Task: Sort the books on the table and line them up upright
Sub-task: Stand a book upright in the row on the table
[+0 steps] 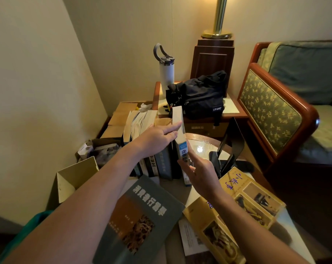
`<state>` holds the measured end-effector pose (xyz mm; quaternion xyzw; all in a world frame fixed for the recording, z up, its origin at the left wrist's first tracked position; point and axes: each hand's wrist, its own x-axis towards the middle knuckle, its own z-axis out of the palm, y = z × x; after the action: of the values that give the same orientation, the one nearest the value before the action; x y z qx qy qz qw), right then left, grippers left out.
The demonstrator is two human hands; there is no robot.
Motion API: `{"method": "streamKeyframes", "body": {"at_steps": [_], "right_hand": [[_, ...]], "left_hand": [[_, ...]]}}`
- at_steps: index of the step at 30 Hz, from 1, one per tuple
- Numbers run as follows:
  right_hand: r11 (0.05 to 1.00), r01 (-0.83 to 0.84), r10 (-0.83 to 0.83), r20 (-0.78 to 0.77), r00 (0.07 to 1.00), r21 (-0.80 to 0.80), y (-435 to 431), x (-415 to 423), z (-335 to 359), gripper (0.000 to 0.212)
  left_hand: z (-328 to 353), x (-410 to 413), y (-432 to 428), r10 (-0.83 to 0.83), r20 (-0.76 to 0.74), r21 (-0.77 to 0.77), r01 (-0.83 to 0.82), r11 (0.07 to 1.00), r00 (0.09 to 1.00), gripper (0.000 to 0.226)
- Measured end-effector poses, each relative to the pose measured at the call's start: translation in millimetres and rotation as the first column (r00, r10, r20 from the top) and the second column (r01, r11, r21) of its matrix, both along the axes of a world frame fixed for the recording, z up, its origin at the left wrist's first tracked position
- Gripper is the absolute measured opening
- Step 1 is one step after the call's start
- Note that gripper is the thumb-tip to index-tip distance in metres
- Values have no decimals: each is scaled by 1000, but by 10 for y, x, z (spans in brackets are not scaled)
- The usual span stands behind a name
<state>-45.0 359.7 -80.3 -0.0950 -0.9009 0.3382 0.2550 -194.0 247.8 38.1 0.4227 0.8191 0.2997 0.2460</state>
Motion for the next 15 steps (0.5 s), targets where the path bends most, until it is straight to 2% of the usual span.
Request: {"method": "streamKeyframes", "body": {"at_steps": [7, 10, 15], "right_hand": [[988, 45, -40, -41, 998, 149, 58, 71, 71, 64], [969, 44, -31, -59, 998, 242, 61, 90, 76, 74], [972, 99, -92, -43, 995, 214, -66, 143, 6, 73]], "left_hand": [[-35, 18, 20, 23, -24, -5, -23, 1000, 999, 44], [-55, 1, -4, 34, -18, -9, -34, 999, 999, 45], [-12, 96, -8, 8, -42, 21, -8, 1000, 999, 45]]}}
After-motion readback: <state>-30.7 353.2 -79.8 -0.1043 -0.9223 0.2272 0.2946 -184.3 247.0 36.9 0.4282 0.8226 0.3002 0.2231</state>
